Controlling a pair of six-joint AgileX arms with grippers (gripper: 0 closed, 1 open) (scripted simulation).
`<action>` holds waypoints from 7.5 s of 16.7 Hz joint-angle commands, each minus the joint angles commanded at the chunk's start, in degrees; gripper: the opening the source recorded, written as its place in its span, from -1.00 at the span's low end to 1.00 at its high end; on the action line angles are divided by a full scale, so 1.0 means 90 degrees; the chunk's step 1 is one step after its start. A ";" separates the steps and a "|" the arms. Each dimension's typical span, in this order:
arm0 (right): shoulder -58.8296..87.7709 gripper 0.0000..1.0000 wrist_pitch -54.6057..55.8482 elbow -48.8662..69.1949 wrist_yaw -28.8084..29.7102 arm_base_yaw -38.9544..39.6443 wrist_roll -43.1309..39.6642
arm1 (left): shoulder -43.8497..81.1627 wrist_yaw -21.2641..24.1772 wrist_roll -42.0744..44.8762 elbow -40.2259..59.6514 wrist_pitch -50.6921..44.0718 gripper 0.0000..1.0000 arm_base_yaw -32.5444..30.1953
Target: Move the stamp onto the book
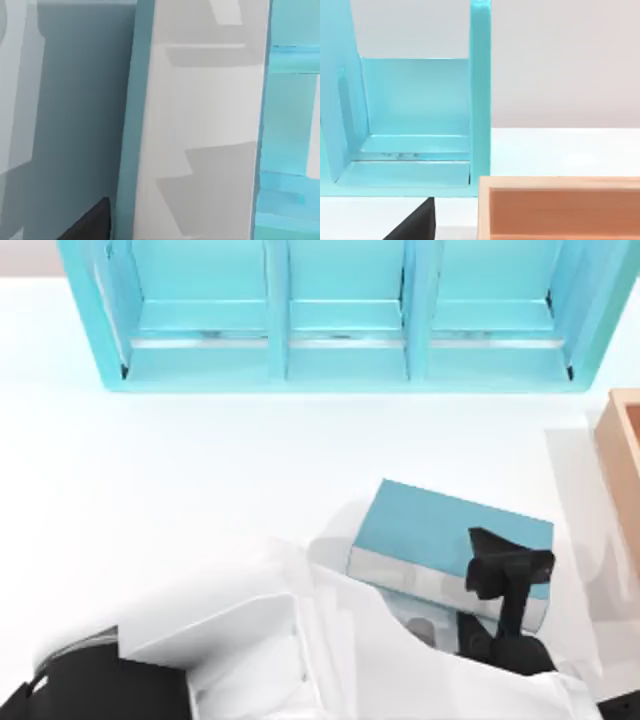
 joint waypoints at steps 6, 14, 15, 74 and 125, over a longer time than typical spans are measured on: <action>0.0000 1.00 0.0000 0.0000 0.0000 0.0000 0.0000 | 0.0386 0.0017 -0.3046 0.0793 -0.3514 1.00 -0.0841; 0.0000 1.00 0.0000 0.0000 0.0000 0.0000 0.0000 | 0.0578 0.0078 -0.5664 0.1473 -0.6378 1.00 -0.1565; 0.0000 1.00 0.0000 0.0000 0.0000 0.0000 0.0000 | 0.0581 0.0079 -0.5729 0.1492 -0.6444 1.00 -0.1584; 0.3514 1.00 -0.2487 0.2834 0.0121 -0.0773 -0.0223 | -1.4513 0.8030 1.7946 -0.9248 0.2992 1.00 0.8793; 1.2318 -0.66 -0.5682 0.8050 0.0012 -0.1825 -0.1732 | -1.4513 0.8030 1.7946 -0.9248 0.2992 1.00 0.8793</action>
